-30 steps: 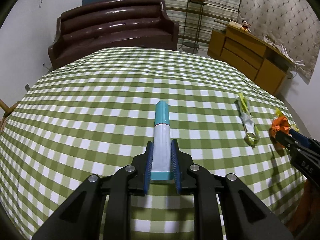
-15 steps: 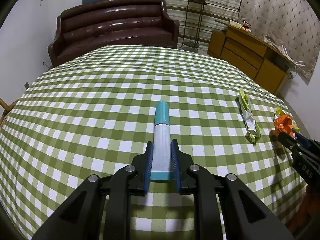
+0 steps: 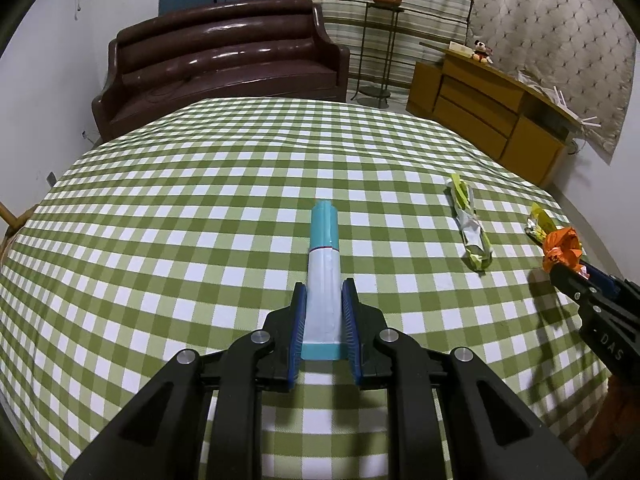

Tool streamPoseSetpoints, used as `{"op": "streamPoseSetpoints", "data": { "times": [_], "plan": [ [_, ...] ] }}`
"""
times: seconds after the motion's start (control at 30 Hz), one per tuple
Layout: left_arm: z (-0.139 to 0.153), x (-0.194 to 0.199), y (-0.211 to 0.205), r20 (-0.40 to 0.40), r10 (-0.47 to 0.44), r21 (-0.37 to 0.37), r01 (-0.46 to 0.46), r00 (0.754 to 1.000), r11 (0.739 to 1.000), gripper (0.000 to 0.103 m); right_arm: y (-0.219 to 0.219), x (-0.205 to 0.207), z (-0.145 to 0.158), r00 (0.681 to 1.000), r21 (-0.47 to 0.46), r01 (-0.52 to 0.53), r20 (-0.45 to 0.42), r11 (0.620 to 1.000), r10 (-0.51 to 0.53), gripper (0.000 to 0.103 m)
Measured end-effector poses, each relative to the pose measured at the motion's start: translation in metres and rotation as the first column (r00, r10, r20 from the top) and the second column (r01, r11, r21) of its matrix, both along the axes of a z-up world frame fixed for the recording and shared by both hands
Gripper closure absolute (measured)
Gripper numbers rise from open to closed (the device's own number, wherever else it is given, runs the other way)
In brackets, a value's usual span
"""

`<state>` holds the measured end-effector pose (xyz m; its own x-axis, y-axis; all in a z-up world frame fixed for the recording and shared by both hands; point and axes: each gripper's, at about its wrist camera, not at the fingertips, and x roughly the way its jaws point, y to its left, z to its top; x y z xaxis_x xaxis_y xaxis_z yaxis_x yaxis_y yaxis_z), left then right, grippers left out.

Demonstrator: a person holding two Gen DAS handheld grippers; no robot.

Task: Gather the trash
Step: 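Grasp the orange plastic bag with the right gripper while the left lifts the marker, then carry the marker and orange bag over the black bin and open both grippers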

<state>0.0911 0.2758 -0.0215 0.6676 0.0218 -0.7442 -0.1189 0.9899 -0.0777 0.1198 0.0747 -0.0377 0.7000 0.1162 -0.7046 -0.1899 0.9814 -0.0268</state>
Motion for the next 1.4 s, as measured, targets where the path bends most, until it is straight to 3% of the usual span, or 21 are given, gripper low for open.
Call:
{"op": "streamPoseSetpoints", "data": {
  "times": [0.7, 1.07, 1.4],
  "plan": [
    [0.02, -0.026, -0.038, 0.055, -0.056, -0.014, 0.057, 0.997, 0.998, 0.084, -0.032, -0.042, 0.022, 0.997, 0.016, 0.042, 0.059, 0.999, -0.043, 0.068],
    [0.031, -0.031, -0.098, 0.088, -0.165, -0.014, 0.167, 0.982, 0.986, 0.084, -0.088, -0.064, 0.03, 0.987, 0.017, 0.131, 0.092, 0.991, -0.132, 0.068],
    [0.036, -0.03, -0.173, 0.108, -0.297, -0.002, 0.299, 0.949, 0.954, 0.084, -0.146, -0.073, 0.033, 0.968, 0.034, 0.22, 0.113, 0.975, -0.222, 0.068]
  ]
}}
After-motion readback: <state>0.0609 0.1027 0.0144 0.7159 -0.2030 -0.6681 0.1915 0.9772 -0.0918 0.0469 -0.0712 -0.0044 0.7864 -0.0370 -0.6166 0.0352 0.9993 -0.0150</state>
